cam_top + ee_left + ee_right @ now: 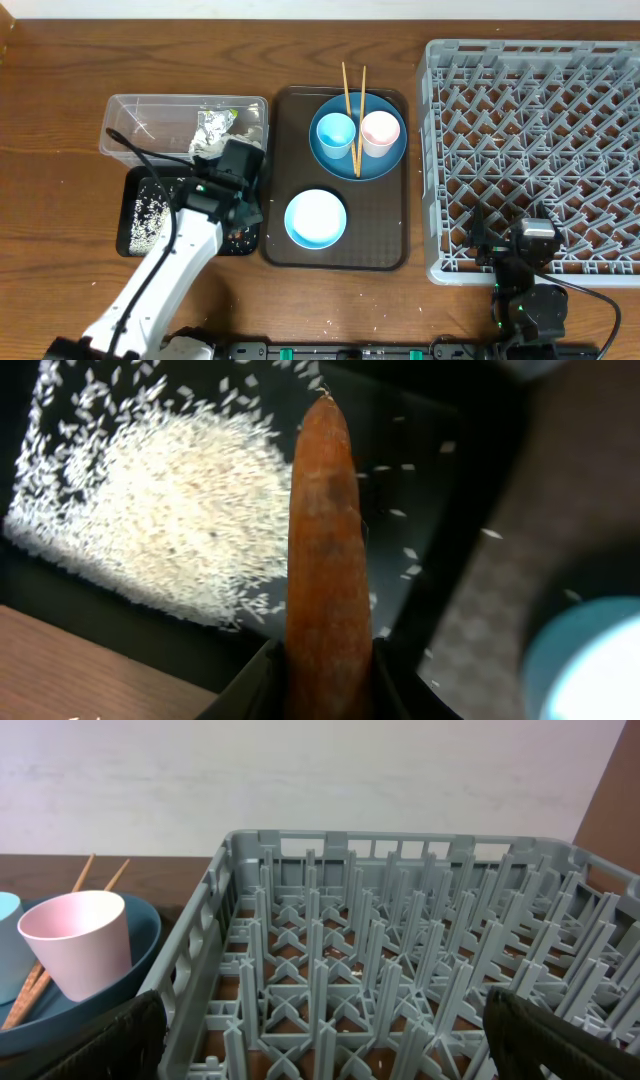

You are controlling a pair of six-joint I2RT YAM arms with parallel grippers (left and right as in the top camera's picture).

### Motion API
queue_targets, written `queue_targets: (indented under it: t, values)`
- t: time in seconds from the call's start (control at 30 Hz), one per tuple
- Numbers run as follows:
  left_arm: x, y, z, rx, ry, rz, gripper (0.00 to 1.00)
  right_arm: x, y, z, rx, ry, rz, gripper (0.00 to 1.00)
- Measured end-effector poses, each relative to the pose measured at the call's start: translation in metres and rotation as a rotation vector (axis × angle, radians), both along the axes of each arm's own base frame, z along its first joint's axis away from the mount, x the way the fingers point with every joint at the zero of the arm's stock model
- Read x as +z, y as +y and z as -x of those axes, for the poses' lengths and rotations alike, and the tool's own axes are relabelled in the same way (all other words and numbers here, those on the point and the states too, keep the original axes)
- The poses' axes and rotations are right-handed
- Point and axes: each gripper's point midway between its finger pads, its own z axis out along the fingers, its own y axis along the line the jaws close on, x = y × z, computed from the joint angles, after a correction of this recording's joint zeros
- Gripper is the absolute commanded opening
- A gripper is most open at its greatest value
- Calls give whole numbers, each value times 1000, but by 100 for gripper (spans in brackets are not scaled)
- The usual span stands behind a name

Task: Sort waste into correct bins and load items into the dishwasher rack
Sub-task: 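Carry the carrot left and drop it onto the black tray, then move the left gripper right over the light-blue cup on the blue plate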

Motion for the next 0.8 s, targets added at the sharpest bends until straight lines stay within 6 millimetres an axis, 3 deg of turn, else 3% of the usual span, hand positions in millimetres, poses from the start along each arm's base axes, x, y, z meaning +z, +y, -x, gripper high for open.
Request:
queue_targets:
  t: [0.47, 0.8]
  values:
    - [-42, 6, -14, 38, 82, -23, 28, 0, 0, 0, 0, 0, 0, 99]
    - [-49, 6, -16, 25, 100, -31, 50, 0, 0, 0, 0, 0, 0, 99]
